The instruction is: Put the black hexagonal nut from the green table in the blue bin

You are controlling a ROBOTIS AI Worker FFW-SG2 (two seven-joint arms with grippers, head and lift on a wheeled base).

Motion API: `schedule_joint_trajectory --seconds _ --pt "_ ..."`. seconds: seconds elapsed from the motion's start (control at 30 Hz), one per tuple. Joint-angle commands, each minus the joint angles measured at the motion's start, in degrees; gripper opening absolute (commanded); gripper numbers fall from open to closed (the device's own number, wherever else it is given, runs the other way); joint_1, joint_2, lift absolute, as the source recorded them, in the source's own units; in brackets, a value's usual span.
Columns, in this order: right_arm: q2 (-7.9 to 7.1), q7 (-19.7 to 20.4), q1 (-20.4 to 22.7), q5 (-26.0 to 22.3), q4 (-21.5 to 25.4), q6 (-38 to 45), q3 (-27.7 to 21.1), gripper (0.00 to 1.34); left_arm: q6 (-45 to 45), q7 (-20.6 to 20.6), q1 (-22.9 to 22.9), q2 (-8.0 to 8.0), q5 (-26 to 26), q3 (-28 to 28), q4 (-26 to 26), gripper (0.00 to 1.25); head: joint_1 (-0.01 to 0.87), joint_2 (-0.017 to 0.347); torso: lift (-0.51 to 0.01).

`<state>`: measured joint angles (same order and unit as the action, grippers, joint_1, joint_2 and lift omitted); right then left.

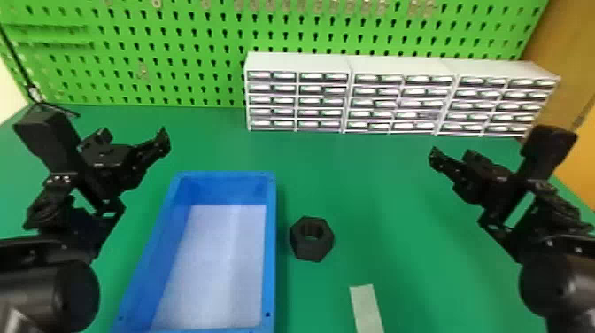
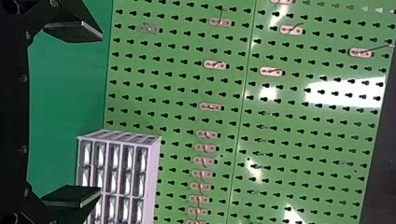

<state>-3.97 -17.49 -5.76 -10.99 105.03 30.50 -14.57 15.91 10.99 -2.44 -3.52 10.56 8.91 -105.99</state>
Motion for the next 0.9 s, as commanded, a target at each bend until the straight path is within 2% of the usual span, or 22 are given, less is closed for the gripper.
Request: schedule_joint_trajectory --seconds 0.0,0.87 --pt "-0.07 0.0 -0.2 0.0 -0.1 0.1 0.2 0.87 0.0 0.0 -0.1 0.01 0.0 0.1 0.0 1.12 0.692 0.008 -0.097" --pt "0.10 0.0 -0.2 -0.7 -0.3 0.1 0.2 0.87 -0.1 0.0 -0.4 0.01 0.0 0.2 0.0 1.12 0.692 0.008 -0.097"
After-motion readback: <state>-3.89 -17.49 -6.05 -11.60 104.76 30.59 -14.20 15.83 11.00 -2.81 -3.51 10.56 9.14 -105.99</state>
